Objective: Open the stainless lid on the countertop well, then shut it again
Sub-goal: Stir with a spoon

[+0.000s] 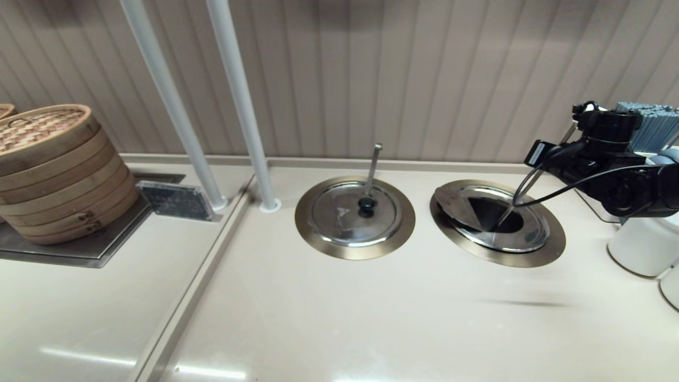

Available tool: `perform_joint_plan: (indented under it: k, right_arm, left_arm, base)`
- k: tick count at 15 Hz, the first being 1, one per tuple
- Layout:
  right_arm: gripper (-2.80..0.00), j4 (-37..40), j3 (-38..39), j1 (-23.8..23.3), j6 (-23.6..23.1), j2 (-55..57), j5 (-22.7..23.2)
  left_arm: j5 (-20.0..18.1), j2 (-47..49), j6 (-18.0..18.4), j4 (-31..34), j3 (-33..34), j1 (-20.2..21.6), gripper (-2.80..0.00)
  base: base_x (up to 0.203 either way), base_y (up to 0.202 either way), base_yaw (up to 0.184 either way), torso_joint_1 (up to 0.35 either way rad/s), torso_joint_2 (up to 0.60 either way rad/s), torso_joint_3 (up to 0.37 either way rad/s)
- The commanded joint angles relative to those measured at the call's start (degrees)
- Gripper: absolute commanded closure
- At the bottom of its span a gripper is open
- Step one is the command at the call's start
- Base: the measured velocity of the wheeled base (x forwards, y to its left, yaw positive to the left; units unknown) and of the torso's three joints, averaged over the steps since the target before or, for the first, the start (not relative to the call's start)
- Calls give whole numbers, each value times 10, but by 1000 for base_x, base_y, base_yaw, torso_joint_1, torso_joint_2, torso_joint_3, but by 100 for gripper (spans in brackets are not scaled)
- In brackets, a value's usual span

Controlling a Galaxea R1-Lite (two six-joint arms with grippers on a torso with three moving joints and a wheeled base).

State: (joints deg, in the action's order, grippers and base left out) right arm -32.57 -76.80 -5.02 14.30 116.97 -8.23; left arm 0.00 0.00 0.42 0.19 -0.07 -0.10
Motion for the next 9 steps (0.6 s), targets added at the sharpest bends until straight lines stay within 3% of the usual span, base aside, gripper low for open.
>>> perform_joint_plan:
  k: [1,6,9]
  right_arm:
    - [0,-1,2,8,2,-6,0]
    - [0,8,21,13,-10,-24,36]
    - [0,22,21,-9,-89,-9,33]
  left_arm:
    - [0,0,0,0,0,0,0]
    - [0,0,0,0,0,0,0]
    - [0,0,0,1,1,0,0]
  base:
    - [0,0,0,0,0,0]
    - [0,0,0,0,0,0]
    - [0,0,0,0,0,0]
